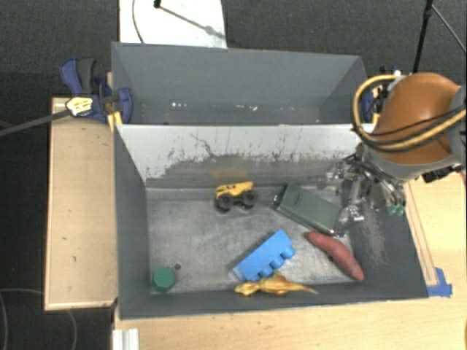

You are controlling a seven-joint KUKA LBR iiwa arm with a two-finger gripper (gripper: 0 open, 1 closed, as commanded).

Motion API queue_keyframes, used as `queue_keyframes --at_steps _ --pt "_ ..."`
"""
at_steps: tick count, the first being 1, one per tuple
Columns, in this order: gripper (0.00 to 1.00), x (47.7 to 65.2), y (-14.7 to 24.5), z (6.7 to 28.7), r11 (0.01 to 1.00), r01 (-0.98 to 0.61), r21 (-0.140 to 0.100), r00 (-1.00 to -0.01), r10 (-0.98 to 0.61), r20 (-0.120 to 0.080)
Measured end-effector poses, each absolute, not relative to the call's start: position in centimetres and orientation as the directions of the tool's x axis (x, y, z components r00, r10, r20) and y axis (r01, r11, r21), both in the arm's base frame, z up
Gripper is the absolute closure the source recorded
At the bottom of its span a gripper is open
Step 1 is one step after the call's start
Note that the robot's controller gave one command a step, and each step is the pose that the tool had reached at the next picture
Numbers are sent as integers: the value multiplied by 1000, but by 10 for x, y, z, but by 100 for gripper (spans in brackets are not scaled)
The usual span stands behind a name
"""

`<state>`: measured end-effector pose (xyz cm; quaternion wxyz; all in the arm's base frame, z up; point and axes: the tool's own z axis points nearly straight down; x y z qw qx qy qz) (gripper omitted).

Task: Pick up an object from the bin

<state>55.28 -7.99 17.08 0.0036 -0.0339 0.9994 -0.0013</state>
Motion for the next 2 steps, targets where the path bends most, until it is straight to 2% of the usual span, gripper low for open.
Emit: queue_keyframes --at_steps 1,2 --pt "0 530 -80 152 931 -366 1 -931 -366 -2" --pt "0 504 -50 161 940 -340 0 -940 -340 -2"
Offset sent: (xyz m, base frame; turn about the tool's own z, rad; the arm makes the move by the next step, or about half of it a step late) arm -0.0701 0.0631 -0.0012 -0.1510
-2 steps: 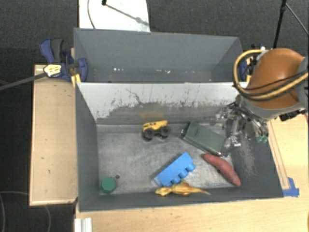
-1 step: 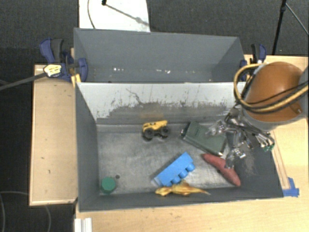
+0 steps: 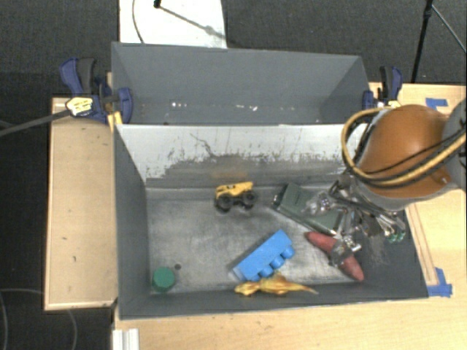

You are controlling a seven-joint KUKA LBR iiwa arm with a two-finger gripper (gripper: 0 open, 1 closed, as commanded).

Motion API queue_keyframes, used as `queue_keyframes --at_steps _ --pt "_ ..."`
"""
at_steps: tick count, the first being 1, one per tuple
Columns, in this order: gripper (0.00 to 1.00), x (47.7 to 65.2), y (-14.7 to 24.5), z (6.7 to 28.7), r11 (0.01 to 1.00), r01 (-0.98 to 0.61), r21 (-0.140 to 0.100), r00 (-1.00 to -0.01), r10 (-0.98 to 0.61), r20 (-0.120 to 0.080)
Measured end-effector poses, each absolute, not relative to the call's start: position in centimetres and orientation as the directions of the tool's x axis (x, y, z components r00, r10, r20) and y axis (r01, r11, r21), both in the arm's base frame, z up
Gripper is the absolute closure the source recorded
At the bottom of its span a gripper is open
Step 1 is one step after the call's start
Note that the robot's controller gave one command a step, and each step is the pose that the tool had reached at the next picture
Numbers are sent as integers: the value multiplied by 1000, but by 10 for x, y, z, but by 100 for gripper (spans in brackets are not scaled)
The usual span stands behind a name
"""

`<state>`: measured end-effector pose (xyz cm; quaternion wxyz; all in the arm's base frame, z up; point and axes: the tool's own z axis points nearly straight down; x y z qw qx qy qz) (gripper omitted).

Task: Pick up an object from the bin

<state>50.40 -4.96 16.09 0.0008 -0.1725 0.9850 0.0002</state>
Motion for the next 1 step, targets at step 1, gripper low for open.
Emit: queue_keyframes --at_steps 1 --pt "100 527 -54 91 973 -231 0 -973 -231 -4"
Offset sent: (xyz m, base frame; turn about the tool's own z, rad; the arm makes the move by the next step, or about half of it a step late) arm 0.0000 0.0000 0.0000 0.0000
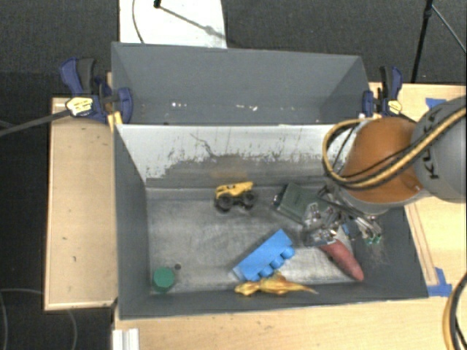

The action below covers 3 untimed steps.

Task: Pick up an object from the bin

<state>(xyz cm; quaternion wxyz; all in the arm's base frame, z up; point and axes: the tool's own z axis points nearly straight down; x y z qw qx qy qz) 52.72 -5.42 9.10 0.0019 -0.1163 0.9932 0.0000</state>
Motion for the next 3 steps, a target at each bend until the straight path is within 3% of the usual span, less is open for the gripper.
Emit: queue_keyframes --at_steps 1,2,3 --pt "100 527 -54 91 973 -232 -1 -973 -232 -4" --pt "0 499 14 140 986 -167 1 -986 -167 -3" --pt "0 499 13 140 986 -168 0 -986 -168 -3"
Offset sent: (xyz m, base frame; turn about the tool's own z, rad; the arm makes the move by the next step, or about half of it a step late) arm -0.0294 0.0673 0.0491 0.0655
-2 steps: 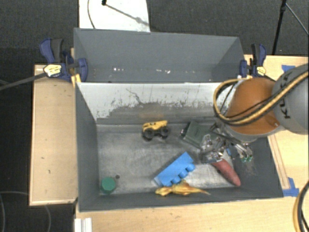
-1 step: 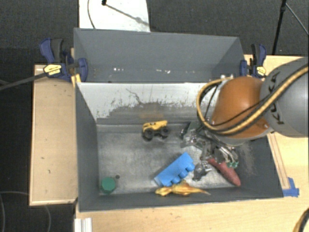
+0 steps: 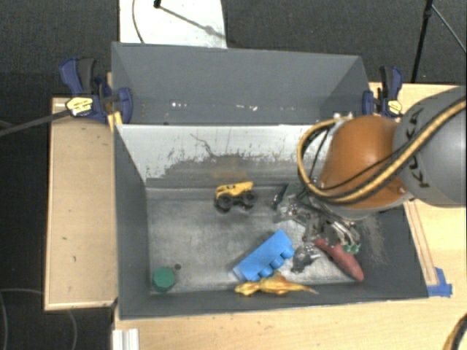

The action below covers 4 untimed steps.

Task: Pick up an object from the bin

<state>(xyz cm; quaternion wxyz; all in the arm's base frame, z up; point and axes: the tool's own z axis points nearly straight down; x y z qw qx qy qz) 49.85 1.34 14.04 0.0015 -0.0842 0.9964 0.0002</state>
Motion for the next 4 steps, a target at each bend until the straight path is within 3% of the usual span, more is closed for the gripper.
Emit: queue_keyframes --at_steps 1,2,3,4 --pt "100 512 44 73 898 -440 -2 -898 -440 -9" --pt "0 514 44 73 898 -440 -4 -898 -440 -15" --pt "100 514 45 74 897 -442 -4 -897 -442 -16" --pt "100 514 45 74 897 -442 -4 -897 -442 -16"
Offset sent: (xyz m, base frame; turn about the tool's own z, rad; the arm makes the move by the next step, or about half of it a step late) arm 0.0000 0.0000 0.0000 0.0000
